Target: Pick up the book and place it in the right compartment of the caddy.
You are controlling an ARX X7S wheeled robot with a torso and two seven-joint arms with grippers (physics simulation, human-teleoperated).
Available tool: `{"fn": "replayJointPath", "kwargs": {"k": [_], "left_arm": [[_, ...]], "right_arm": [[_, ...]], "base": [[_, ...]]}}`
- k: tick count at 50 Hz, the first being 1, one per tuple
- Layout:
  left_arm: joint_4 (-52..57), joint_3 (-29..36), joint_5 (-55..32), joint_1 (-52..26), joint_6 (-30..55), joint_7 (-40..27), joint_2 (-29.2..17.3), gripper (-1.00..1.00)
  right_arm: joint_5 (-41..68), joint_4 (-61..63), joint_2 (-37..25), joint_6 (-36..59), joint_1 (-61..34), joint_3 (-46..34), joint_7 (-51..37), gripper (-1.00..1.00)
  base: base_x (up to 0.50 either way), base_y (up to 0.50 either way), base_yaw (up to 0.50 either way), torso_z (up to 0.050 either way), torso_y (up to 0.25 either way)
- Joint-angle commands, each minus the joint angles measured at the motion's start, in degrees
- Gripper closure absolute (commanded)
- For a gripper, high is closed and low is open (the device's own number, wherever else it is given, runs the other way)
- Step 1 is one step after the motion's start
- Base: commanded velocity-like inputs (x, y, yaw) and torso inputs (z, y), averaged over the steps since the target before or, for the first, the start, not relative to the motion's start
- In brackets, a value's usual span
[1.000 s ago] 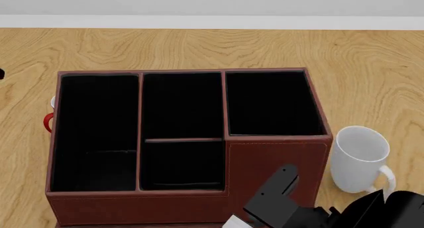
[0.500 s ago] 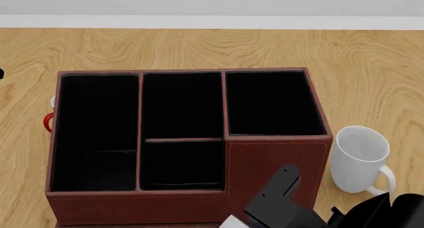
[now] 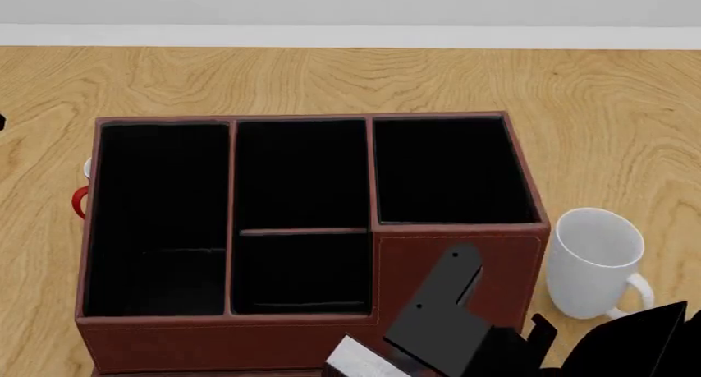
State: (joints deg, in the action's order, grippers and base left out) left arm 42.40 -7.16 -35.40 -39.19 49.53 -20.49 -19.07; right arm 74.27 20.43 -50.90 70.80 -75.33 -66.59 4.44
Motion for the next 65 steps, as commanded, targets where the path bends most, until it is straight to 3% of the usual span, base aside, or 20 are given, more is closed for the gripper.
{"fn": "replayJointPath", "kwargs": {"k": [1, 23, 39, 49, 60, 65], "left_arm": [[0.39, -0.12, -0.45, 0.00, 0.07, -0.45, -0.20, -1.00], [1.36, -0.02, -1.31, -1.00, 1.00, -1.72, -0.81, -1.00], [2.27, -0.52, -2.35, -1.10, 1.48, -2.45, -1.26, -1.00], [2.36, -0.69, -2.86, -1.29, 1.46, -2.73, -1.39, -1.00], [2.39, -0.55, -3.59, -2.50, 1.87, -3.06, -1.65, -1.00], [2.08, -0.47, -3.64, -2.28, 1.75, -3.36, -1.38, -1.00]], "right_arm": [[3.37, 5.20, -1.58, 0.58, -4.28, 3.85, -0.62, 1.00], [21.86, 7.88, -2.68, -0.67, -14.76, 13.18, -8.51, 1.00], [24.18, 1.57, 1.62, -2.07, -24.19, 16.94, -10.52, 1.00], [10.45, -12.69, 10.08, -2.18, -34.48, 15.49, -3.41, 1.00], [-8.89, -34.06, 18.30, -5.19, -46.28, 5.54, 15.35, 1.00], [-17.03, -49.48, 24.85, -9.47, -51.66, 0.68, 24.00, 1.00]], "base": [[0.00, 0.00, 0.00, 0.000, 0.000], [0.00, 0.00, 0.00, 0.000, 0.001], [0.00, 0.00, 0.00, 0.000, 0.001], [0.00, 0.00, 0.00, 0.000, 0.001], [0.00, 0.00, 0.00, 0.000, 0.001], [0.00, 0.00, 0.00, 0.000, 0.000]]}}
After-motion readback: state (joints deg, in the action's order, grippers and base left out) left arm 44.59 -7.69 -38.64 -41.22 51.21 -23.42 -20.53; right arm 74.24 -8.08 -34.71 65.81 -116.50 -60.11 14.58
